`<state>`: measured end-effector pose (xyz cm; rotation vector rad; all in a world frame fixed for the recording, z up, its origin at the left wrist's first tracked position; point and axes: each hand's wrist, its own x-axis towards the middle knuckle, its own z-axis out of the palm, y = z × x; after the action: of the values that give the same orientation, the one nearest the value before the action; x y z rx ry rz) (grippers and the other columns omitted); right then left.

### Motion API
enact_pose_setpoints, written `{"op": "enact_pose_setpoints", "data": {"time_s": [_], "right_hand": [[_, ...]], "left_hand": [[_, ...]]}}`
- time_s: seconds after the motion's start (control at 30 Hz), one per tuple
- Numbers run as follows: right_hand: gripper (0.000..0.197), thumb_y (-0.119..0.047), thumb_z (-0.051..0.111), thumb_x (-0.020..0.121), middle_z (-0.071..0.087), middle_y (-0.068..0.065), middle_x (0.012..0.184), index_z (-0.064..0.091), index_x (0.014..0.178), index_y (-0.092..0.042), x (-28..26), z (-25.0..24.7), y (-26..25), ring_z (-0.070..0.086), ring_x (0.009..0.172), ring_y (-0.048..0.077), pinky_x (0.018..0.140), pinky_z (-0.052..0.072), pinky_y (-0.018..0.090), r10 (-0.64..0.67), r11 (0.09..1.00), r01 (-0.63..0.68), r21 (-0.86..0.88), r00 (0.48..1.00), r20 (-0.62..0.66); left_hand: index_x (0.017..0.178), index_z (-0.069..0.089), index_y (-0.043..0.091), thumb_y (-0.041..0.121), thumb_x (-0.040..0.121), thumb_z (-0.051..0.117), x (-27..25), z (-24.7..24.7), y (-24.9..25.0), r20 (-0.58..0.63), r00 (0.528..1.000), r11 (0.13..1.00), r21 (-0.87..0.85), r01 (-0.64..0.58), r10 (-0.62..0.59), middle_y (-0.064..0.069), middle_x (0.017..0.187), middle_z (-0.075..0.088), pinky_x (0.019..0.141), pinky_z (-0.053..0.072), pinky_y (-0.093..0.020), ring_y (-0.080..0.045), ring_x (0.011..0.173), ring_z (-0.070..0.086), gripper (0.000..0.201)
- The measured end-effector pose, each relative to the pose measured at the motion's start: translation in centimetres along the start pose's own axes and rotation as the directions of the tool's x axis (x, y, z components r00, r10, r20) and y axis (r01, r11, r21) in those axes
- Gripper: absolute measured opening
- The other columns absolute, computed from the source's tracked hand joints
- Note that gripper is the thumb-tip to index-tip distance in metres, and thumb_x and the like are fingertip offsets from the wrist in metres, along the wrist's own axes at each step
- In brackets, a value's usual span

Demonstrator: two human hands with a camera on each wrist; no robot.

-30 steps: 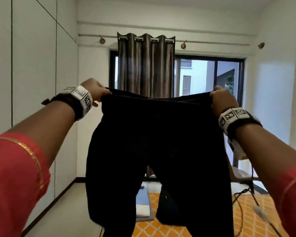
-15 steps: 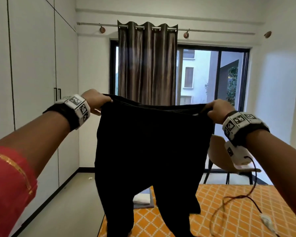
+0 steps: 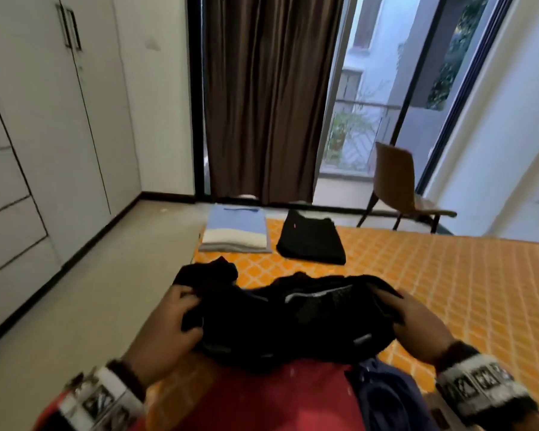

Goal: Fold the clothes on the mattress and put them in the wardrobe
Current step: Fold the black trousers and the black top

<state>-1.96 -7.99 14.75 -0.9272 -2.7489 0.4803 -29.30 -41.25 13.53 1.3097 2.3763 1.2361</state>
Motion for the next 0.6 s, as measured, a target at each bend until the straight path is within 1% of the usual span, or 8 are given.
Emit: {"op": "enact_pose_setpoints", "data": {"time_s": [0.07,0.2,0.27,0.3,0.33,0.4,0.5,0.6], "right_hand": [[0.041,-0.027,0.055,0.083,0.065,0.009,0.111,0.066,0.122,-0.022,-4.4,3.1,1.3,0.063,0.094,0.030,0.076,0.045,0.026,0.073,0.989,-0.042,0.143,0.973,-0.221],[0.041,-0.030,0.053,0.079,0.068,0.024,0.087,0.072,0.089,0.005,-11.4,6.5,0.3,0.056,0.079,0.010,0.068,0.034,0.004,0.300,0.939,-0.124,0.321,0.754,-0.584],[0.023,-0.011,0.064,0.083,0.066,0.032,0.092,0.069,0.090,0.010,-13.2,7.9,0.3,0.062,0.085,0.007,0.082,0.040,0.010,0.421,0.884,-0.193,0.425,0.724,-0.547],[0.014,0.000,0.066,0.085,0.065,0.034,0.095,0.068,0.091,0.012,-13.9,8.8,0.7,0.065,0.093,0.022,0.088,0.045,0.027,0.489,0.848,-0.255,0.464,0.714,-0.501],[0.009,0.008,0.065,0.085,0.066,0.034,0.097,0.068,0.093,0.012,-14.4,9.6,1.3,0.065,0.094,0.035,0.085,0.045,0.040,0.534,0.822,-0.318,0.472,0.717,-0.448],[0.010,0.007,0.063,0.086,0.067,0.029,0.101,0.070,0.094,0.008,-14.9,11.0,3.0,0.064,0.089,0.042,0.073,0.042,0.037,0.494,0.856,-0.352,0.378,0.770,-0.403],[0.026,0.012,0.061,0.086,0.053,0.013,0.136,0.072,0.105,-0.002,-15.0,12.5,5.5,0.059,0.108,0.034,0.080,0.047,0.038,0.328,0.938,-0.261,0.228,0.882,-0.340],[0.043,0.020,0.055,0.081,0.044,-0.009,0.145,0.071,0.111,-0.006,-14.7,12.3,5.6,0.051,0.124,0.026,0.089,0.048,0.039,0.130,0.978,-0.053,0.202,0.913,-0.386]], "left_hand": [[0.103,0.069,0.027,0.018,0.080,0.068,-4.1,3.4,-1.9,-0.010,1.000,1.000,-0.004,0.008,-0.008,0.016,0.114,0.050,0.079,0.038,-0.005,0.007,0.104,0.052,0.025],[0.085,0.077,0.019,0.037,0.078,0.051,-8.8,7.4,-3.1,-0.141,0.985,0.990,0.119,-0.081,0.098,0.009,0.105,0.061,0.071,0.045,-0.023,-0.013,0.085,0.059,0.033],[0.075,0.077,0.024,0.025,0.072,0.057,-9.5,7.6,-3.1,-0.083,0.975,0.954,0.240,-0.179,0.204,0.011,0.103,0.060,0.065,0.041,-0.023,-0.012,0.083,0.054,0.020],[0.070,0.075,0.031,0.019,0.065,0.060,-9.6,7.4,-3.3,-0.026,0.974,0.937,0.278,-0.209,0.225,0.014,0.099,0.060,0.065,0.039,-0.020,-0.009,0.085,0.050,0.020],[0.064,0.071,0.037,0.014,0.058,0.061,-9.7,7.3,-3.6,0.030,0.972,0.921,0.314,-0.230,0.233,0.016,0.093,0.061,0.066,0.037,-0.016,-0.006,0.086,0.046,0.025],[0.055,0.063,0.038,0.014,0.052,0.058,-10.1,7.5,-4.0,0.136,0.965,0.902,0.346,-0.257,0.223,0.017,0.083,0.061,0.062,0.040,-0.015,-0.005,0.087,0.043,0.026],[0.060,0.055,0.031,0.015,0.048,0.058,-10.8,8.7,-3.2,0.239,0.949,0.901,0.332,-0.281,0.208,0.012,0.100,0.058,0.060,0.052,-0.029,-0.011,0.095,0.052,0.020],[0.072,0.043,0.029,0.024,0.061,0.056,-10.7,9.8,-0.8,0.300,0.918,0.893,0.287,-0.346,0.259,0.011,0.118,0.051,0.072,0.045,-0.021,-0.011,0.100,0.054,0.018]]}}
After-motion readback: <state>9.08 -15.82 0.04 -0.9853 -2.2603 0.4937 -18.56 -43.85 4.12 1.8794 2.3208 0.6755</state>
